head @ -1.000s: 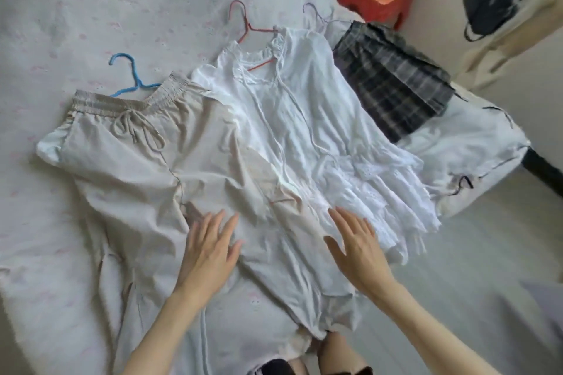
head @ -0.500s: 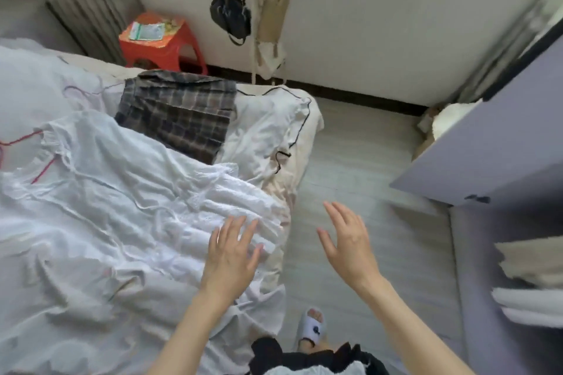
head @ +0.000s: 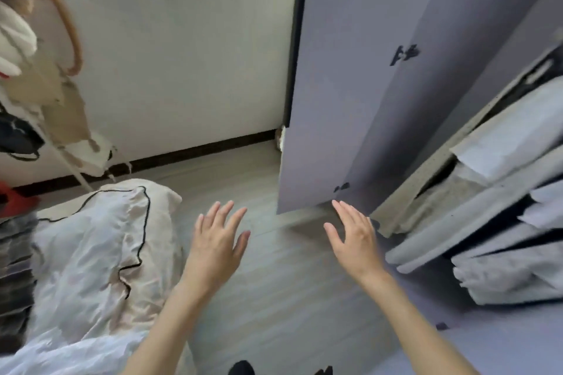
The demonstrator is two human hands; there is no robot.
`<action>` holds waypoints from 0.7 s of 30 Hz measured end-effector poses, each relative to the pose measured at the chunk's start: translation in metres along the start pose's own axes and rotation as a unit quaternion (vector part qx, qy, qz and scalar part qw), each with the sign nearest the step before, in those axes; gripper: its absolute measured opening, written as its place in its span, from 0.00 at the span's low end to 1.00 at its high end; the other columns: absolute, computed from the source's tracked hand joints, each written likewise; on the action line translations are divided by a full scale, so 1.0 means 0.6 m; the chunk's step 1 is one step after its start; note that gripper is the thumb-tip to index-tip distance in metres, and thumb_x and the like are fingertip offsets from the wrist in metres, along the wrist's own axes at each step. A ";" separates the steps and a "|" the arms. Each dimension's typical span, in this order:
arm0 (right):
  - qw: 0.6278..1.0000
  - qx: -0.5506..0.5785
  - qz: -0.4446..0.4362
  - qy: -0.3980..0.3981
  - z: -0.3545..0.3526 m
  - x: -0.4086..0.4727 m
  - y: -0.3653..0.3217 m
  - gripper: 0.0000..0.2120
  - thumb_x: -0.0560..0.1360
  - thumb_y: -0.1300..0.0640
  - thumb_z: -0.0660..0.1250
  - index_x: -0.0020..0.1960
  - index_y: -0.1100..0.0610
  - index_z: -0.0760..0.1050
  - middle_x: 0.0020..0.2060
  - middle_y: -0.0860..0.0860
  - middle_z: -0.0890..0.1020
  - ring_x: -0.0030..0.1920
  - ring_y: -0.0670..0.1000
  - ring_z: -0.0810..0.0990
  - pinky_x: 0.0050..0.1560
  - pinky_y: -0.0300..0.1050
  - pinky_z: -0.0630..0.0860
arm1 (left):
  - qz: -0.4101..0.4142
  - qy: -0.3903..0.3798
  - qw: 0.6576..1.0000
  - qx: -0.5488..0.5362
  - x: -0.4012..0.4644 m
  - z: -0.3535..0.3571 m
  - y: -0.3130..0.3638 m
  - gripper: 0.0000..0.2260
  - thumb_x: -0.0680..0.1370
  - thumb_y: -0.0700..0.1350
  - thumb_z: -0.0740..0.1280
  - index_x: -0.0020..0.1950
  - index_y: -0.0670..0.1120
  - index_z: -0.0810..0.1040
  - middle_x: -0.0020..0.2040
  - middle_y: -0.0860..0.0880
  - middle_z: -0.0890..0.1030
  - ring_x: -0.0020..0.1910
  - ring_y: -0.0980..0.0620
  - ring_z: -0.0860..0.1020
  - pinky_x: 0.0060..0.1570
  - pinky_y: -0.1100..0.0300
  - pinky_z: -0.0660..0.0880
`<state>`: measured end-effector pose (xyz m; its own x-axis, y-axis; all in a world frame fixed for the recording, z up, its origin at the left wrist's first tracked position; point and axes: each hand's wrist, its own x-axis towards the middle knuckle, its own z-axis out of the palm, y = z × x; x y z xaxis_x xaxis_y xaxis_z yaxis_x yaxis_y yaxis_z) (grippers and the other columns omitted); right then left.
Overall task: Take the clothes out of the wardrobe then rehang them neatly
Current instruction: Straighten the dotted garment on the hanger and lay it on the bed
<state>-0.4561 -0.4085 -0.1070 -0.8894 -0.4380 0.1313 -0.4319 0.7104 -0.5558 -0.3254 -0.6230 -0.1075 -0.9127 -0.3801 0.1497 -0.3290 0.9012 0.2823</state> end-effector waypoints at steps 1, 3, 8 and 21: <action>1.000 0.001 0.015 0.015 -0.016 0.011 0.011 0.26 0.75 0.45 0.58 0.68 0.58 0.70 0.66 0.56 0.73 0.68 0.57 0.68 0.68 0.60 0.62 | 0.019 -0.002 1.000 0.001 0.026 0.001 0.016 0.23 0.76 0.54 0.54 0.61 0.44 0.77 0.60 0.40 0.78 0.61 0.37 0.74 0.55 0.39 0.72; 0.998 -0.001 0.044 0.037 -0.045 0.031 0.035 0.22 0.76 0.53 0.64 0.69 0.58 0.68 0.67 0.55 0.71 0.69 0.56 0.66 0.69 0.57 0.60 | 0.053 -0.010 0.999 -0.004 0.072 0.008 0.051 0.23 0.76 0.54 0.53 0.63 0.45 0.76 0.61 0.41 0.78 0.62 0.37 0.74 0.57 0.40 0.71; 0.992 -0.027 0.089 0.091 -0.106 0.082 0.098 0.22 0.78 0.53 0.62 0.70 0.58 0.67 0.68 0.54 0.70 0.70 0.54 0.66 0.70 0.51 0.60 | 0.145 -0.044 0.988 -0.022 0.190 0.041 0.133 0.22 0.77 0.54 0.52 0.63 0.46 0.76 0.61 0.42 0.78 0.62 0.38 0.74 0.57 0.42 0.71; 0.949 -0.118 0.158 0.245 -0.305 0.296 0.212 0.20 0.78 0.59 0.63 0.68 0.61 0.68 0.65 0.57 0.73 0.66 0.58 0.70 0.67 0.61 0.65 | 0.358 -0.046 0.928 -0.093 0.559 0.059 0.387 0.24 0.78 0.55 0.50 0.66 0.46 0.72 0.65 0.44 0.74 0.67 0.41 0.69 0.63 0.47 0.67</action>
<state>-0.6965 -0.2948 -0.0043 -0.9185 0.0853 0.3862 -0.1018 0.8926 -0.4392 -0.7166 -0.5339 -0.0252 -0.9012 0.3289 0.2824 0.4090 0.8610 0.3024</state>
